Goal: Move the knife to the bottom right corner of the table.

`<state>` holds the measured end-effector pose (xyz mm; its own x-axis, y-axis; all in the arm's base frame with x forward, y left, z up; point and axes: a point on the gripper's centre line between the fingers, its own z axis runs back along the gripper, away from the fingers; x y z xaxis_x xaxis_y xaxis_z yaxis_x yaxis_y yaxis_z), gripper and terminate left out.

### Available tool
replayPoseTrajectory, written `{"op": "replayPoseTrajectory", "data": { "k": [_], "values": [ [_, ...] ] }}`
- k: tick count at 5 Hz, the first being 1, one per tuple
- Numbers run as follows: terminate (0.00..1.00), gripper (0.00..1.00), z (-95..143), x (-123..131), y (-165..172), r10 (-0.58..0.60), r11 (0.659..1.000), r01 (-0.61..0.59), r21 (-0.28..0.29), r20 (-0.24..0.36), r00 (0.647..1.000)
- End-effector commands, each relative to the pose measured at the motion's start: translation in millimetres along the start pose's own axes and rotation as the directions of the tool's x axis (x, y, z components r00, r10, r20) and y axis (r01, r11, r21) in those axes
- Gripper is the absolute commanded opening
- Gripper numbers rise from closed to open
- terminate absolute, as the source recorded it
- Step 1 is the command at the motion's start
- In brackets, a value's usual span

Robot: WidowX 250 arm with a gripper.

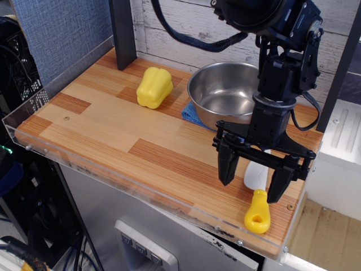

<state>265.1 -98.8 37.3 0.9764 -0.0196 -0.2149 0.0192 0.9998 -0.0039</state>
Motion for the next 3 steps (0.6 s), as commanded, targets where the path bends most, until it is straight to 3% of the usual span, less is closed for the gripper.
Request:
{"op": "replayPoseTrajectory", "data": {
  "k": [1,2,3],
  "values": [
    [0.00,1.00,96,-23,-1,-0.049,0.992,0.015,0.121,0.286,0.957],
    [0.00,1.00,143,-38,-2,-0.069,0.990,0.019,0.137,0.372,0.926],
    [0.00,1.00,162,-43,-2,-0.078,0.990,0.026,0.141,0.376,0.924]
  ]
}}
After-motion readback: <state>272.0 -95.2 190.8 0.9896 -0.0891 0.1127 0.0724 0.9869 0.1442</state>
